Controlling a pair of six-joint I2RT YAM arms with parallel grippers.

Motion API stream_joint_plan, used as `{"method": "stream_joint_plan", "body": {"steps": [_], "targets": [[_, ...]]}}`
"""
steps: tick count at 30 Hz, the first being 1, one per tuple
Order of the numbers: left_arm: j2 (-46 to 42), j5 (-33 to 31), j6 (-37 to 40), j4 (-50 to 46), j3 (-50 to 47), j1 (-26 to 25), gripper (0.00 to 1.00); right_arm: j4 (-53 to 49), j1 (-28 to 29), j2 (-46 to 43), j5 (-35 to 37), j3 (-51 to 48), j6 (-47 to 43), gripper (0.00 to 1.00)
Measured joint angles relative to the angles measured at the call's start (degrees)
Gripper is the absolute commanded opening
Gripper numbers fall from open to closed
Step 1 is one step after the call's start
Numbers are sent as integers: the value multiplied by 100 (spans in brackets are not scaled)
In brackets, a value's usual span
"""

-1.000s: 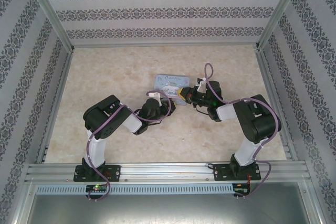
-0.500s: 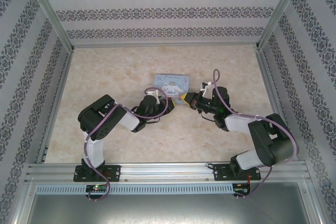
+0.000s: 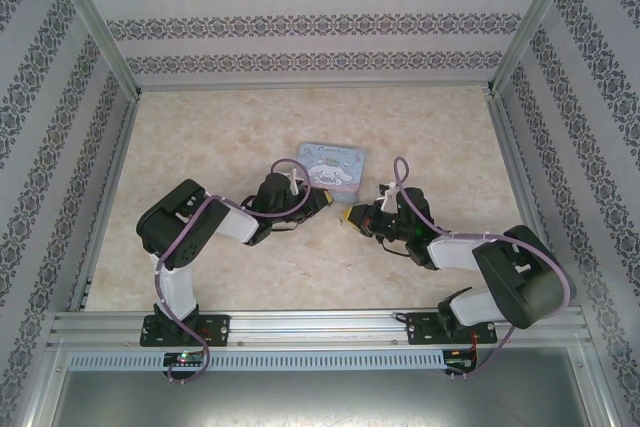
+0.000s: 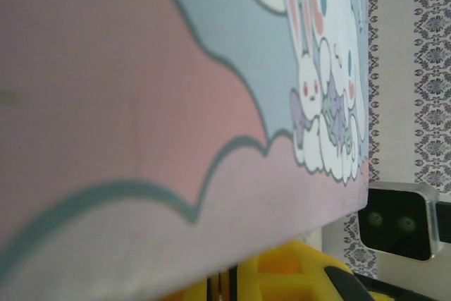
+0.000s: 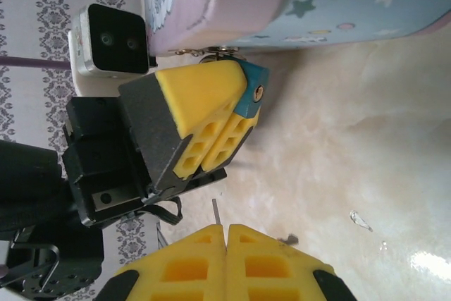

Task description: Unlock the padlock with the key

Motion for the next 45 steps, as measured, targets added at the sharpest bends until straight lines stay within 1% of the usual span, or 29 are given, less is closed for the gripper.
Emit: {"method": "stream_joint_plan", "body": {"steps": [15,25,32,45], "targets": [[-4,299,-640,236,2,0,0,407,26,595,236,7,203,0],[-4,299,-706,256,2,0,0,540,26,782,273,129,258,0],[-4,299,-706,258,2,0,0,553,26,979,284,389,262,0],[-4,328,-717,269,2,0,0,564,-9,1152,295,485,262,0]]}}
